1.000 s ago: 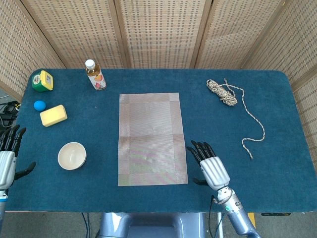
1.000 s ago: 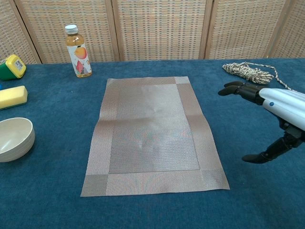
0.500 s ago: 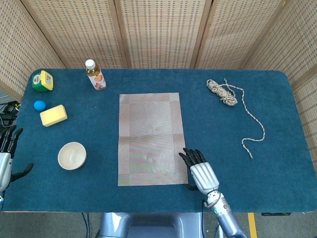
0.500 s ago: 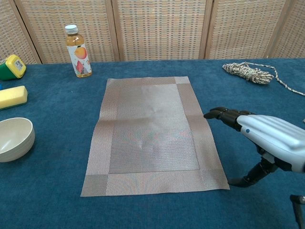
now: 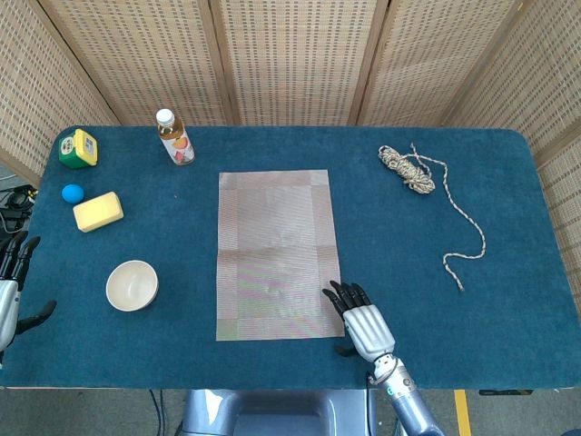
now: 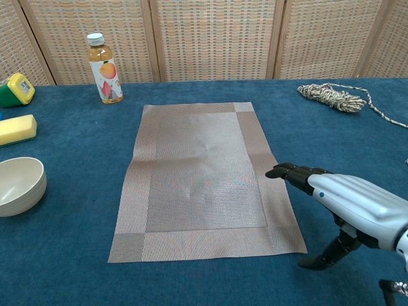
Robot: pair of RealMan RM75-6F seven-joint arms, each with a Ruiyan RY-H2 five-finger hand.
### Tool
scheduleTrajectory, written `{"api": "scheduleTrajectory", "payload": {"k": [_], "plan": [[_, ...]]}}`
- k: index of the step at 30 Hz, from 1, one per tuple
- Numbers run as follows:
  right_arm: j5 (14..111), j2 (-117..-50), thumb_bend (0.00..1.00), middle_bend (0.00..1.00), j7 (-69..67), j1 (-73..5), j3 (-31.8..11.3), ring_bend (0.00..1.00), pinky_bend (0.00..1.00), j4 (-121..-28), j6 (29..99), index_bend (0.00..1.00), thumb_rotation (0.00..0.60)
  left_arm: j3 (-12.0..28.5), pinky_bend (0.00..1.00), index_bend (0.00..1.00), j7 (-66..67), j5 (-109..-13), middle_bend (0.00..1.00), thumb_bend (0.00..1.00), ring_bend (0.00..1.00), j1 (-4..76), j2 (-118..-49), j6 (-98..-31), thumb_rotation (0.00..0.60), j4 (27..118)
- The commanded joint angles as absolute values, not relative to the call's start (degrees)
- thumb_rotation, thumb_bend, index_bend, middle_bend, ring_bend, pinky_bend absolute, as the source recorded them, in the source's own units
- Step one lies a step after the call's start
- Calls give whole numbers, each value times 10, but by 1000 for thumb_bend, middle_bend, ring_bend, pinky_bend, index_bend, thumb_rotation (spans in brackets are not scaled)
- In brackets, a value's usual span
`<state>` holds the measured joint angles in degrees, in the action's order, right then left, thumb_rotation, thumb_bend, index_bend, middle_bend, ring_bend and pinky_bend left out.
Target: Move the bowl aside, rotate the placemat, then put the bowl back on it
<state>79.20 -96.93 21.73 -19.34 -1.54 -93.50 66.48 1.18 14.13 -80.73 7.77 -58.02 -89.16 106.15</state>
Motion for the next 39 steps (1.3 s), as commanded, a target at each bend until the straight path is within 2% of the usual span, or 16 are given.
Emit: {"api": "scheduleTrajectory", "payload": {"k": [1, 12, 32, 34, 39], "plan": [[796, -974, 74, 0, 201, -196, -15, 0, 0, -926, 662, 93, 600, 13, 0, 0, 132, -801, 0, 220, 0, 76, -571, -883, 600, 1068], [792, -998, 172, 0, 180, -207, -22, 0, 0, -886, 652, 93, 600, 17, 0, 0, 125, -796, 0, 221, 0, 74, -557, -865, 600, 1074], [786, -1046, 184, 0, 190, -216, -34, 0, 0, -800, 661, 74, 600, 24, 0, 0, 115, -808, 0, 222, 0, 67, -556, -862, 600, 1076], [790, -1050, 215, 0, 188, -216, -35, 0, 0, -792, 666, 74, 600, 24, 0, 0, 115, -810, 0, 222, 0, 66, -557, -861, 600, 1076], [812, -1056, 422, 0, 173, -219, -32, 0, 0, -773, 680, 75, 600, 24, 0, 0, 118, -809, 0, 222, 0, 68, -557, -854, 600, 1076]]}}
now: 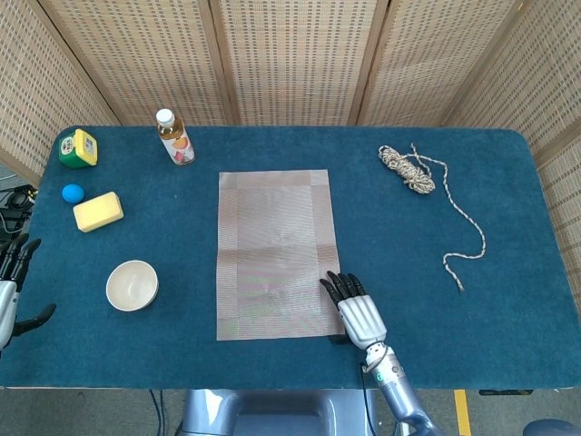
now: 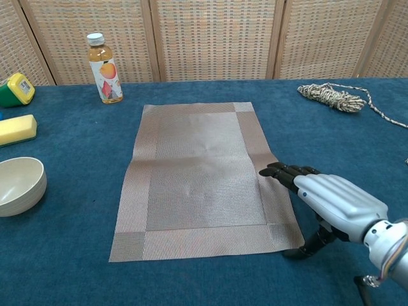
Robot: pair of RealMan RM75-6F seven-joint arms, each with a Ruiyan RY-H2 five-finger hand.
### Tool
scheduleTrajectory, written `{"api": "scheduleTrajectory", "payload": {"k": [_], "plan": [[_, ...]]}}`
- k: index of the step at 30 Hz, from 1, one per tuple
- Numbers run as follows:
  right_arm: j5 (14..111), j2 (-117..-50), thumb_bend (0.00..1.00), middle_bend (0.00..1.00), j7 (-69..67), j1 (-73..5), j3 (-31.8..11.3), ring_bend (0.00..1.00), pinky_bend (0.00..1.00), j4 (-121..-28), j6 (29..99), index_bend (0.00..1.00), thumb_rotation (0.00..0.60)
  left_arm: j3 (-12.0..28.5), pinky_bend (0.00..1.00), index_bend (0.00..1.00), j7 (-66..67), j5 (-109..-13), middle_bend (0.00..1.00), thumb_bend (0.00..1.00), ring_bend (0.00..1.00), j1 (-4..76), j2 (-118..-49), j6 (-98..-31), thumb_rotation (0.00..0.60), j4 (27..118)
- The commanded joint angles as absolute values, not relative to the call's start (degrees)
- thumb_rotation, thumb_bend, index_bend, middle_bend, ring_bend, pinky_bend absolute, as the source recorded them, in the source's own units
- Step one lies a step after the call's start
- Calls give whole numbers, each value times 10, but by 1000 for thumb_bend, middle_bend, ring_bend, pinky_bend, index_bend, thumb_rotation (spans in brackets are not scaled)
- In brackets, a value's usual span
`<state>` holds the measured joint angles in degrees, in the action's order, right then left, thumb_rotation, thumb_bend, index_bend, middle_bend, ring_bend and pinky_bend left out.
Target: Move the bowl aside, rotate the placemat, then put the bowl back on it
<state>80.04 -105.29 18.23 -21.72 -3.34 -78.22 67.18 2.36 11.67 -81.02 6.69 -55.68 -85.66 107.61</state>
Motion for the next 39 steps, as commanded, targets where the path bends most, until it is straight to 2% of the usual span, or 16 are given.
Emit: {"api": "scheduleTrajectory", "payload": {"k": [1, 6, 9, 16, 21, 24, 29, 34, 39], "plan": [[818, -1059, 444, 0, 169, -219, -31, 0, 0, -766, 685, 76, 600, 24, 0, 0, 118, -809, 0, 222, 0, 68, -557, -853, 600, 1077], [851, -1068, 588, 0, 105, -218, -29, 0, 0, -741, 712, 100, 600, 24, 0, 0, 118, -812, 0, 222, 0, 67, -557, -850, 600, 1078], [862, -1074, 627, 0, 78, -218, -26, 0, 0, -724, 720, 103, 600, 24, 0, 0, 118, -812, 0, 221, 0, 67, -557, -849, 600, 1078], [856, -1083, 577, 0, 63, -220, -26, 0, 0, -707, 706, 162, 600, 25, 0, 0, 118, -813, 0, 222, 0, 66, -557, -848, 600, 1080], [859, -1095, 467, 0, 41, -224, -33, 0, 0, -696, 711, 324, 600, 27, 0, 0, 116, -812, 0, 226, 0, 66, -558, -846, 600, 1081], [861, -1102, 438, 16, 37, -224, -36, 0, 0, -686, 717, 399, 600, 28, 0, 2, 114, -812, 0, 226, 0, 65, -559, -848, 600, 1081], [865, -1109, 429, 108, 32, -224, -38, 0, 0, -675, 724, 525, 600, 29, 0, 3, 113, -811, 0, 226, 0, 65, -559, -845, 600, 1080], [868, -1114, 429, 160, 26, -223, -37, 0, 0, -668, 730, 595, 600, 29, 0, 5, 113, -812, 0, 226, 0, 65, -560, -844, 600, 1080], [872, -1115, 520, 187, 18, -222, -38, 0, 0, -665, 737, 649, 600, 29, 0, 10, 112, -811, 0, 226, 0, 65, -559, -842, 600, 1080]]}}
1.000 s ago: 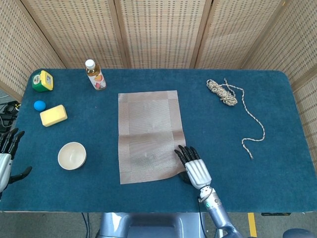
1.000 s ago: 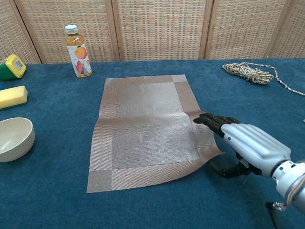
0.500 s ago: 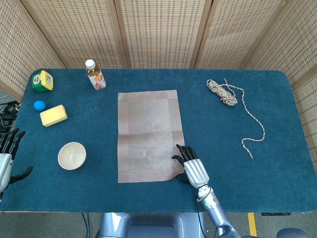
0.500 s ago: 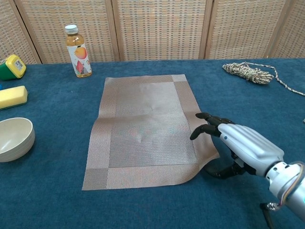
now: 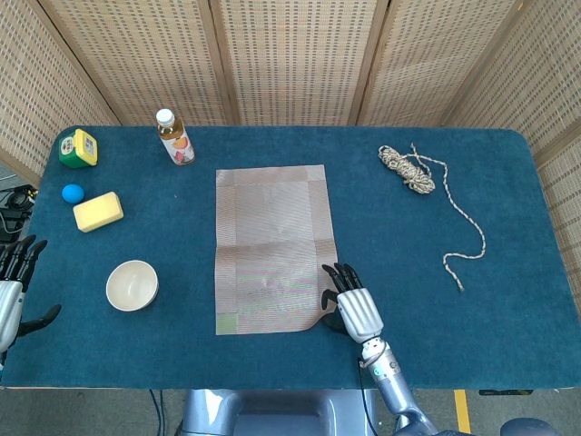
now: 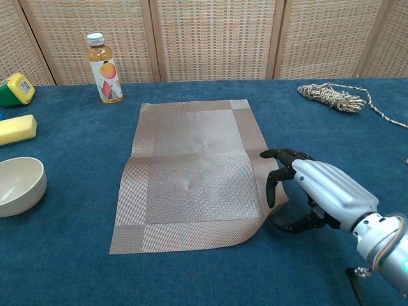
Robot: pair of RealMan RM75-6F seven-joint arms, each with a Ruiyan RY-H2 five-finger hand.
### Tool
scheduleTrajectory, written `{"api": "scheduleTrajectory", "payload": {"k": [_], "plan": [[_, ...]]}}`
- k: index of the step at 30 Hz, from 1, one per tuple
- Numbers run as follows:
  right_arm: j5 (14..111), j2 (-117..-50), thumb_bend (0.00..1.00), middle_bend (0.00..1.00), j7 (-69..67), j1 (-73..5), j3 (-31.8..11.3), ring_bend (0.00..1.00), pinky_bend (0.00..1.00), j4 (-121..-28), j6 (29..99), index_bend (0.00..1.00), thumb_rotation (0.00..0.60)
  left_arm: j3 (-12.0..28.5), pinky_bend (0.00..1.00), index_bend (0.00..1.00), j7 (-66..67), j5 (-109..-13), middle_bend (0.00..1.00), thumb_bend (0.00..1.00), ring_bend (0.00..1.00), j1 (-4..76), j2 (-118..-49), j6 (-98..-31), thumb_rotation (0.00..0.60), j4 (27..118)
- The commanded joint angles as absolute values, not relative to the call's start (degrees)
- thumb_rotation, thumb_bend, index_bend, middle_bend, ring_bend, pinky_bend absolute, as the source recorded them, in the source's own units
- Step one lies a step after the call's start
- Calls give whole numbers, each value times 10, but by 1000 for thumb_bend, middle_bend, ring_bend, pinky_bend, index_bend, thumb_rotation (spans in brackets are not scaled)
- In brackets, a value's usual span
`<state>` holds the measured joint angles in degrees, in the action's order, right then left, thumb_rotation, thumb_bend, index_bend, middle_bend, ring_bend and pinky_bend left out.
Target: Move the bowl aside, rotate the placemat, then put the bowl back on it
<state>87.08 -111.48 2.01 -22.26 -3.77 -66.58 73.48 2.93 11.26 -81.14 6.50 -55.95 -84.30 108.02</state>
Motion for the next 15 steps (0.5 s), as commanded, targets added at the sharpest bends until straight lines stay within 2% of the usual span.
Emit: {"api": "scheduleTrajectory", "payload": {"k": [1, 6, 15], "plan": [[873, -1115, 535, 188, 17, -222, -37, 0, 0, -665, 737, 656, 600, 29, 0, 13, 112, -811, 0, 226, 0, 65, -559, -842, 600, 1081], [871, -1111, 591, 189, 18, -220, -35, 0, 0, -671, 736, 674, 600, 29, 0, 19, 110, -812, 0, 227, 0, 65, -558, -840, 600, 1081], [881, -1096, 599, 189, 22, -213, -26, 0, 0, -685, 747, 674, 600, 30, 0, 19, 109, -813, 0, 227, 0, 65, -558, -839, 600, 1081]]}}
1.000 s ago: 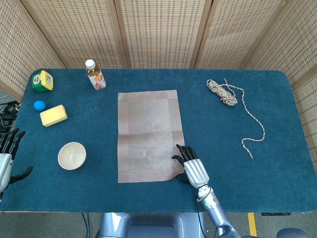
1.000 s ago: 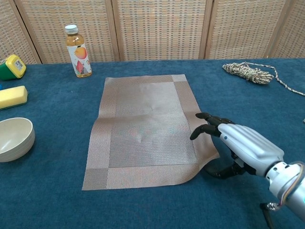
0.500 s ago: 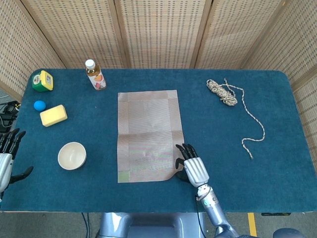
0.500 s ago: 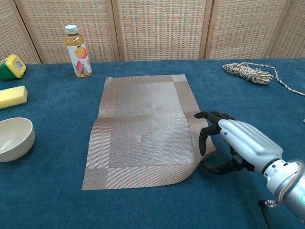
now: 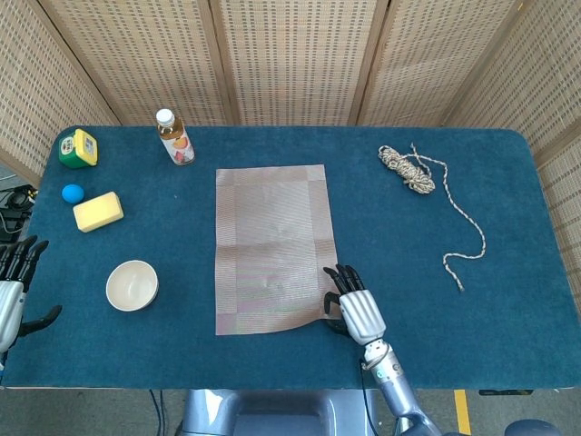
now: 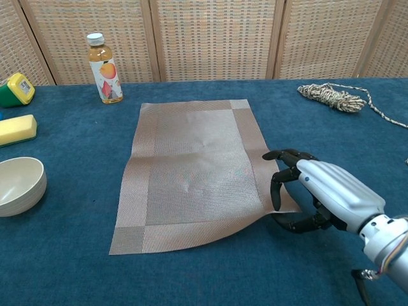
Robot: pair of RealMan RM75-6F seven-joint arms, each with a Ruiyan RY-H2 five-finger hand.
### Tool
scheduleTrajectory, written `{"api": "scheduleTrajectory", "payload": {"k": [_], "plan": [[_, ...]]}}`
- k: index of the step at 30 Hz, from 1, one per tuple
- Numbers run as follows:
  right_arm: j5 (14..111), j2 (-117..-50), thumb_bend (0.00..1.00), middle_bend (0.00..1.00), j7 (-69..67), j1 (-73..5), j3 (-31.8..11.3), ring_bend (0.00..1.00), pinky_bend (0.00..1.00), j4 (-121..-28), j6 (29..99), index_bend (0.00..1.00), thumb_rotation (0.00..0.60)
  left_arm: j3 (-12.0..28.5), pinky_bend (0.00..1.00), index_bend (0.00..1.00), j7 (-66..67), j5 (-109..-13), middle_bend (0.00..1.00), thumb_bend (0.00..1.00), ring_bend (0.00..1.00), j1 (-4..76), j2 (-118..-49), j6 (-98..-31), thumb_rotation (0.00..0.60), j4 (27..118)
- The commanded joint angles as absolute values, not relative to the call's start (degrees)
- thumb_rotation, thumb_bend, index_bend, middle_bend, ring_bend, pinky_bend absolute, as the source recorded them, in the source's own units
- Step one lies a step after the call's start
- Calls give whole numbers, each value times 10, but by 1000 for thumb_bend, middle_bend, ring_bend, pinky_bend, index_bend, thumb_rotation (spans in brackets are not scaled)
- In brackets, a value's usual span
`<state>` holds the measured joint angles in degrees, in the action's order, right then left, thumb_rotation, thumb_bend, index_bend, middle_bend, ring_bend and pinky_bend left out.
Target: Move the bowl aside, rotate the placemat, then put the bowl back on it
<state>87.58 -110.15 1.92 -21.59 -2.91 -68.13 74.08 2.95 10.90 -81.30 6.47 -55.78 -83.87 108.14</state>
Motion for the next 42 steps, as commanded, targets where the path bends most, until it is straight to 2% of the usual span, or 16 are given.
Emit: {"api": "scheduleTrajectory", "payload": {"k": [1, 15, 21, 34, 42], "plan": [[884, -1092, 599, 189, 22, -212, -24, 0, 0, -689, 751, 674, 600, 30, 0, 19, 109, -813, 0, 226, 0, 65, -558, -839, 600, 1081], [911, -962, 571, 188, 45, -153, 28, 0, 0, -783, 811, 685, 600, 28, 0, 19, 123, -816, 0, 226, 0, 65, -561, -837, 600, 1085], [912, -926, 566, 188, 53, -135, 38, 0, 0, -785, 823, 684, 600, 27, 0, 19, 127, -817, 0, 226, 0, 65, -562, -836, 600, 1086], [862, -885, 564, 194, 52, -153, -19, 0, 0, -732, 786, 685, 600, 28, 0, 19, 129, -812, 0, 226, 0, 68, -564, -828, 600, 1084], [835, -868, 564, 204, 76, -211, -79, 0, 0, -670, 734, 685, 600, 30, 0, 19, 133, -807, 0, 227, 0, 70, -567, -824, 600, 1082]]}}
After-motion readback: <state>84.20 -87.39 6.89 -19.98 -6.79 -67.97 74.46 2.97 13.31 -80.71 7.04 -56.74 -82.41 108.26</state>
